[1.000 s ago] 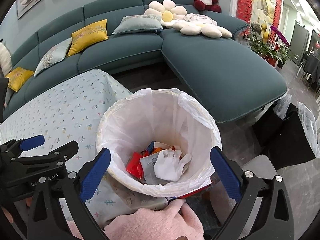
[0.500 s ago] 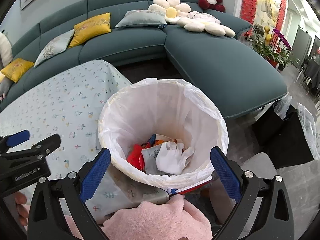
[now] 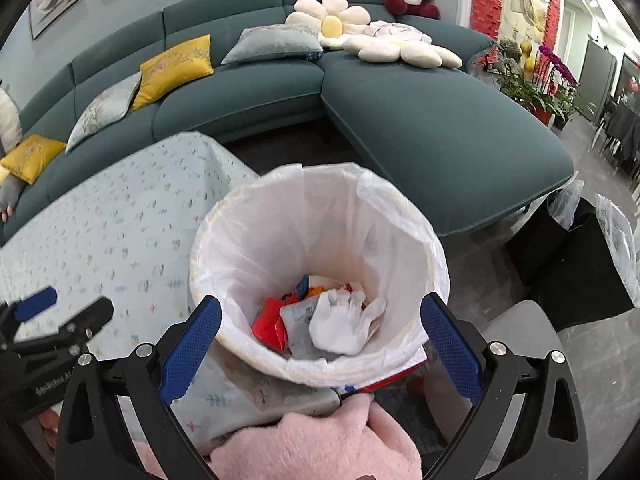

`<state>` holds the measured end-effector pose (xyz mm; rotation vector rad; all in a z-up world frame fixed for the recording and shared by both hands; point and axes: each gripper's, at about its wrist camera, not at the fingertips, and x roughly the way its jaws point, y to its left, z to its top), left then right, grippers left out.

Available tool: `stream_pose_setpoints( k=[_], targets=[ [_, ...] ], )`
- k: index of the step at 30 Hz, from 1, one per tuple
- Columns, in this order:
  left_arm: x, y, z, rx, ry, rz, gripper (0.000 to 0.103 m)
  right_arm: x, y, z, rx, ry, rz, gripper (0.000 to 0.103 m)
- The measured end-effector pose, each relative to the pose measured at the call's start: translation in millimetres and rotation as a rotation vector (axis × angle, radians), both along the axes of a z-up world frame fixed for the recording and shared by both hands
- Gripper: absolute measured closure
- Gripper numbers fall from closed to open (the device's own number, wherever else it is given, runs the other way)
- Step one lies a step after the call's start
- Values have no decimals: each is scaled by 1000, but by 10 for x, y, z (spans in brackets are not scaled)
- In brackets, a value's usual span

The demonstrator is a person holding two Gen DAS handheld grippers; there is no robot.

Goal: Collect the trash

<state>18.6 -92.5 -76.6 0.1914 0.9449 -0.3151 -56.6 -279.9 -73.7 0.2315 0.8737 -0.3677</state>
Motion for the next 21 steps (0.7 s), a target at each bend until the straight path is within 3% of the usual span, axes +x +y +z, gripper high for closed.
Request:
stream_pose_setpoints(
  k=[6, 9, 14, 21],
  targets=[
    [78, -53, 16, -10, 3, 4, 13, 232, -27, 79, -8, -56, -8, 7],
    [111, -74, 7, -11, 4, 0, 13, 352, 76, -58, -49, 1, 4, 7],
    [180, -81, -64, -18, 19, 8, 13, 377, 156, -53, -100, 4, 7, 7],
    [242, -76, -117, -23, 32, 19, 13, 387, 115, -114, -80, 27, -4, 7]
  ],
)
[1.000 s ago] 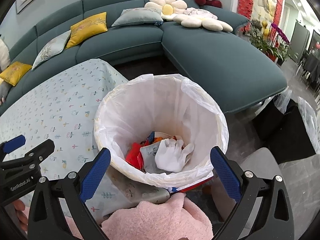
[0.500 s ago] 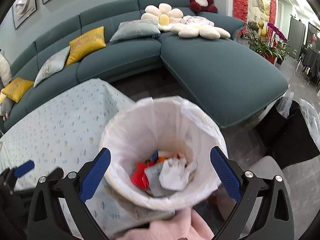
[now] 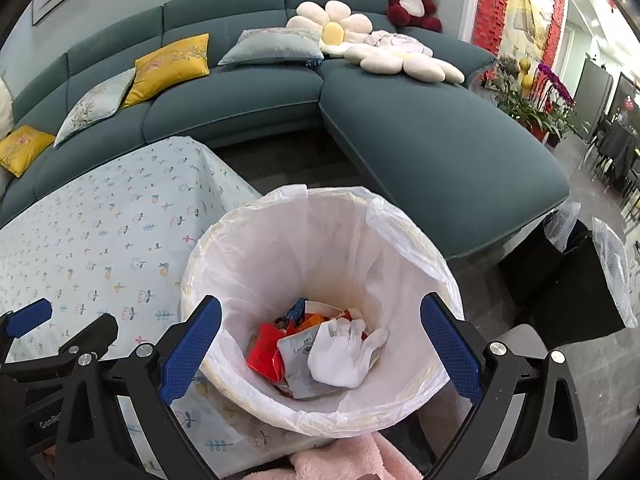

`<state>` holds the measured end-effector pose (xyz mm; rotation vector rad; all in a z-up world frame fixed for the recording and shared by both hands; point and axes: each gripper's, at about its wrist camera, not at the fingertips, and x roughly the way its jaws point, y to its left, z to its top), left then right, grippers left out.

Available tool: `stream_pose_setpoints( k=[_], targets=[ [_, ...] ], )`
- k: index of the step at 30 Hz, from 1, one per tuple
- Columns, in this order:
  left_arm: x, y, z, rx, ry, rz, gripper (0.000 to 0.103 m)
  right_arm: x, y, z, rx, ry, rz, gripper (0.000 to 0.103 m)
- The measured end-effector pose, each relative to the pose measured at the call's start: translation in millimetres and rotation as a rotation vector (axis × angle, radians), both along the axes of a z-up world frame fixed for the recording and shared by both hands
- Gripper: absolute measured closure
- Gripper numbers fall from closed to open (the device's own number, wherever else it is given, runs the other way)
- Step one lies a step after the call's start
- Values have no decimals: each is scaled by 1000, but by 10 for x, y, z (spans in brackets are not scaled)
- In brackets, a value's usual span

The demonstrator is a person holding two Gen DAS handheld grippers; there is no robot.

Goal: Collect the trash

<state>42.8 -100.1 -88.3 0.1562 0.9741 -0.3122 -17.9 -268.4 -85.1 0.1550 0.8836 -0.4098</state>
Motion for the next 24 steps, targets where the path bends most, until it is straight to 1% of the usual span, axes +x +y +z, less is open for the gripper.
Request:
stream_pose_setpoints(
  k=[7, 24],
  targets=[
    [30, 21, 7, -6, -4, 9, 13, 2, -41, -42, 21, 13, -13, 7],
    [13, -28, 79, -9, -36, 2, 13, -24, -66, -56, 18, 9, -25, 7]
  ],
)
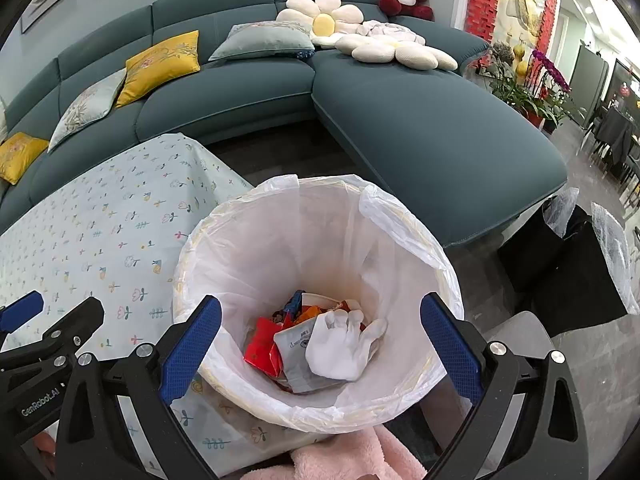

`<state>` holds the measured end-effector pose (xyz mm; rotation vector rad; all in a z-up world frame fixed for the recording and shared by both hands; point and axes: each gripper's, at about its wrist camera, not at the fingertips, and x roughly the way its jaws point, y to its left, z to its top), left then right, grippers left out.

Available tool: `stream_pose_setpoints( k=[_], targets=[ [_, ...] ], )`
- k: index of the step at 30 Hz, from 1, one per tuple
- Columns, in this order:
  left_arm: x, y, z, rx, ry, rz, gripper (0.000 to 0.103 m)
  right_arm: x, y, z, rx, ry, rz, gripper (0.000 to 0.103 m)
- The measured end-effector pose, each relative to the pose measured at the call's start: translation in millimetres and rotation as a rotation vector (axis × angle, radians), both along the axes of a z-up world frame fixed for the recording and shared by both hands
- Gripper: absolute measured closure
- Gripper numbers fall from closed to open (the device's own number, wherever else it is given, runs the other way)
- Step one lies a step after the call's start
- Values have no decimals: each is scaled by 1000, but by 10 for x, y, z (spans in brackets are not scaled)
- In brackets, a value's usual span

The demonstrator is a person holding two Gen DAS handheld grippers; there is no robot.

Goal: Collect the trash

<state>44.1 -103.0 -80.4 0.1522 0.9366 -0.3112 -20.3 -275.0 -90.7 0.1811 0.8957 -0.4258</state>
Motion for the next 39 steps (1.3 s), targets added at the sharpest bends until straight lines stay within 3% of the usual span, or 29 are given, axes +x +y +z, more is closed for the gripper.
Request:
stream_pose_setpoints(
  k=[39],
  targets=[
    [14, -65, 24, 39, -19, 21, 13, -16, -16, 6, -3, 1, -3, 7]
  ],
)
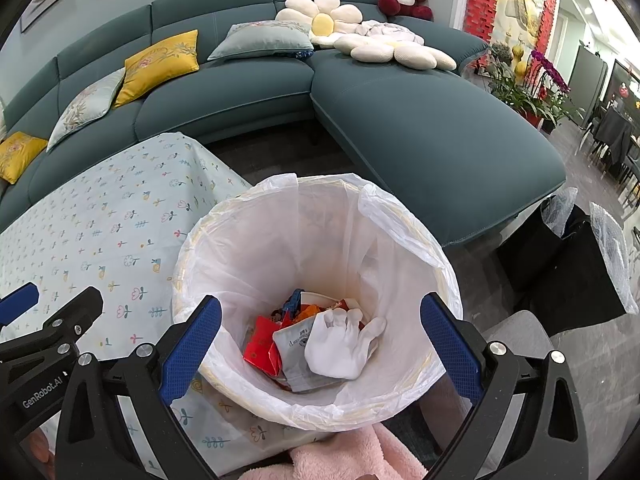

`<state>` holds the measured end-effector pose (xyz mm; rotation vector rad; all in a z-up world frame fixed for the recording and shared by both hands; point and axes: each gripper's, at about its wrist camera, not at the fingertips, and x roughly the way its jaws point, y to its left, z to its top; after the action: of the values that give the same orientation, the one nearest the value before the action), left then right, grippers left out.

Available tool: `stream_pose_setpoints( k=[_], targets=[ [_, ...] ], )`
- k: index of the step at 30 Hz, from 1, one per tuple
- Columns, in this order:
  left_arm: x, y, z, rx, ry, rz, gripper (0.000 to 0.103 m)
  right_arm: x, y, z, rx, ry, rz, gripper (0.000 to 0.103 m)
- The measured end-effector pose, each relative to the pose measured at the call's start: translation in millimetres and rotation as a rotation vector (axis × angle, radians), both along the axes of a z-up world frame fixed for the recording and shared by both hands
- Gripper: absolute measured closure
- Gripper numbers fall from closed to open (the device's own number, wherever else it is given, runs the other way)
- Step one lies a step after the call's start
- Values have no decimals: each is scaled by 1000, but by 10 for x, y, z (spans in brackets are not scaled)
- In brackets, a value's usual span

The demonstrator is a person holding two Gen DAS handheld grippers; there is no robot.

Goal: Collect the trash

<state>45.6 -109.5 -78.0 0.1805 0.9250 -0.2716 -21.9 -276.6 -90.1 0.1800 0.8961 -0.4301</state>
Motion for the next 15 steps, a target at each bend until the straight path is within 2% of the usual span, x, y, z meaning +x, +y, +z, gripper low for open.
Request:
stream_pose_setpoints(
  k=[15],
  targets=[
    [7, 31, 4, 5, 3, 16, 14, 4, -1, 1, 0, 1, 1, 7]
  ],
)
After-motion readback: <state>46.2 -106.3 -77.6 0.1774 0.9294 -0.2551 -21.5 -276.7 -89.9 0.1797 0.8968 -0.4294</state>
